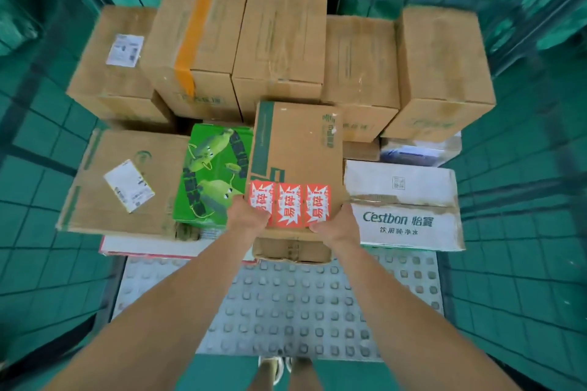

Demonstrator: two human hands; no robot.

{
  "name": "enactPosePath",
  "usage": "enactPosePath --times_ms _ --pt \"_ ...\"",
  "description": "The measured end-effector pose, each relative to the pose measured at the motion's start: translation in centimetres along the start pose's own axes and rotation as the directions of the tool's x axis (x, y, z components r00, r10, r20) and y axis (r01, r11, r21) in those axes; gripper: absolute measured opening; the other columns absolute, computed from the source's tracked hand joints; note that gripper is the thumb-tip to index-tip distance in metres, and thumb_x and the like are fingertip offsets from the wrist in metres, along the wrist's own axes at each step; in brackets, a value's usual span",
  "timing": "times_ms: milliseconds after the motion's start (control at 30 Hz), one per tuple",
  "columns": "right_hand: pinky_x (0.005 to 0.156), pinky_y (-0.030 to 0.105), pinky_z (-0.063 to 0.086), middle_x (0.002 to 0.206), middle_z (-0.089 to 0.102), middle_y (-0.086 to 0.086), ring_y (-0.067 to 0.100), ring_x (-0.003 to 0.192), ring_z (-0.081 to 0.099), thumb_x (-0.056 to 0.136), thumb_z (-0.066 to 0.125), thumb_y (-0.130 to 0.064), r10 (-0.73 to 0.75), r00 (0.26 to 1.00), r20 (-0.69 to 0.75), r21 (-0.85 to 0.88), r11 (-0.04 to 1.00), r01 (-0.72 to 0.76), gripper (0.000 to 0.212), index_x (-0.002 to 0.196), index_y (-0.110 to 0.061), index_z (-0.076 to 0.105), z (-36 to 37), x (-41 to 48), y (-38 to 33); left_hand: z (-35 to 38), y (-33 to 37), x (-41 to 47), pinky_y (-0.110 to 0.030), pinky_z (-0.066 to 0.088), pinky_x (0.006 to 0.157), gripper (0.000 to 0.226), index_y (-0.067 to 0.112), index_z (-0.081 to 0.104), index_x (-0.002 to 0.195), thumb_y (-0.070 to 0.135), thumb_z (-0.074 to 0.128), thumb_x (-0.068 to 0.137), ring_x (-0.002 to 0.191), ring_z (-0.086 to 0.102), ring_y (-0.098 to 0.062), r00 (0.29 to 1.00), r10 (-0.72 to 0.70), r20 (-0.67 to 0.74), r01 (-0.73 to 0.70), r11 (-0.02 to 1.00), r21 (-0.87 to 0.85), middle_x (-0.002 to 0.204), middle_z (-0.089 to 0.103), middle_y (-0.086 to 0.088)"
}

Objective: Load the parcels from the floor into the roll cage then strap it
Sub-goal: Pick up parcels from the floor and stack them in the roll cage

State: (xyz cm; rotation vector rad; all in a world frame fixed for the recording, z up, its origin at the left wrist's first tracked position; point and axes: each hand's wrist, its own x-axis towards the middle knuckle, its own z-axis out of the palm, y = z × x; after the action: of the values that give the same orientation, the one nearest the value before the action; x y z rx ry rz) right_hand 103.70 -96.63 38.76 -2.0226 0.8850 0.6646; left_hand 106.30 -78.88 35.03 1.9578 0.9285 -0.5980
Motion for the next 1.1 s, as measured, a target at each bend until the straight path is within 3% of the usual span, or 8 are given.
enactPosePath --times_ms 67,300,500,633,767,967,1033,1100 --pt "0.091 0.036 0.047 0.124 0.062 0.009 0.03 0.115 0.06 0.077 0.083 -0.016 0.001 0.999 0.033 -0.055 0.998 0.001 0.06 0.122 -0.009 0.044 -0.1 0.7 0.1 0.3 0.7 0.5 -0.03 0.053 0.064 0.04 0.005 0.058 0.112 0.006 0.073 0.075 0.091 0.065 -0.025 0.999 -0.034 -0.021 0.035 0.998 0.046 0.108 0.064 -0.011" --pt "0.094 0.044 0.052 0.121 0.061 0.005 0.026 0.11 0.062 0.081 0.08 -0.025 0.005 0.99 0.144 -0.188 0.982 0.023 0.061 0.117 -0.016 0.033 -0.9 1.5 0.6 0.8 1.6 0.7 -0.039 0.058 0.077 0.056 0.008 0.047 0.126 0.002 0.07 0.075 0.1 0.06 -0.029 0.99 -0.137 0.021 0.131 0.972 0.196 0.121 0.054 -0.015" --pt "0.099 0.04 0.048 0.131 0.061 0.005 0.025 0.12 0.058 0.077 0.081 -0.03 -0.038 0.969 0.243 -0.209 0.974 0.09 0.096 0.151 -0.012 0.023 -2.6 1.0 -0.1 0.3 3.8 -2.0 -0.046 0.051 0.096 0.071 0.006 0.034 0.136 0.028 0.074 0.082 0.114 0.057 -0.034 0.999 -0.033 0.009 0.029 0.954 0.298 0.131 0.051 -0.017" --pt "0.098 0.04 0.051 0.116 0.07 0.001 0.018 0.104 0.066 0.083 0.072 -0.023 -0.089 0.951 0.295 -0.144 0.98 0.136 0.043 0.124 -0.02 0.058 -4.3 -0.6 -0.6 -0.4 6.2 -4.6 -0.039 0.052 0.09 0.066 0.005 0.044 0.133 0.032 0.066 0.077 0.108 0.059 -0.031 0.995 0.082 0.051 -0.093 0.954 0.286 0.124 0.056 -0.015" --pt "0.09 0.035 0.05 0.104 0.068 0.002 0.025 0.103 0.064 0.091 0.065 -0.014 -0.142 0.965 0.221 0.045 0.99 0.136 0.019 0.109 -0.009 0.065 -7.7 -4.7 -1.4 -1.0 9.0 -8.3 -0.024 0.036 0.055 0.037 -0.001 0.056 0.116 0.021 0.057 0.087 0.064 0.049 -0.02 0.972 0.183 0.145 -0.213 0.949 0.233 0.081 0.054 -0.007" --pt "0.109 0.046 0.043 0.132 0.055 0.011 0.026 0.121 0.054 0.086 0.07 -0.025 -0.047 0.998 -0.041 0.343 0.938 0.058 0.07 0.147 -0.007 0.041 -12.0 -10.4 0.9 -0.5 11.3 -15.1 -0.025 0.038 0.064 0.033 0.008 0.046 0.13 0.012 0.05 0.097 0.082 0.056 -0.022 0.88 0.321 0.349 -0.4 0.898 0.184 0.105 0.058 -0.015" --pt "0.1 0.04 0.048 0.111 0.059 0.01 0.025 0.106 0.055 0.078 0.076 -0.027 0.009 0.994 -0.108 0.486 0.873 0.045 0.077 0.145 -0.009 0.043 -12.8 -12.6 2.4 0.0 11.5 -17.3 -0.028 0.04 0.079 0.041 0.002 0.045 0.136 0.013 0.049 0.097 0.115 0.055 -0.031 0.842 0.353 0.407 -0.451 0.875 0.174 0.128 0.054 -0.019" --pt "0.088 0.037 0.047 0.098 0.058 0.008 0.023 0.096 0.054 0.087 0.071 -0.02 0.054 0.983 -0.176 0.605 0.794 0.065 0.062 0.142 -0.008 0.044 -13.4 -15.5 4.1 0.6 11.3 -19.6 -0.033 0.045 0.073 0.019 -0.003 0.06 0.107 0.006 0.05 0.096 0.098 0.06 -0.031 0.792 0.38 0.477 -0.494 0.859 0.136 0.106 0.06 -0.024"
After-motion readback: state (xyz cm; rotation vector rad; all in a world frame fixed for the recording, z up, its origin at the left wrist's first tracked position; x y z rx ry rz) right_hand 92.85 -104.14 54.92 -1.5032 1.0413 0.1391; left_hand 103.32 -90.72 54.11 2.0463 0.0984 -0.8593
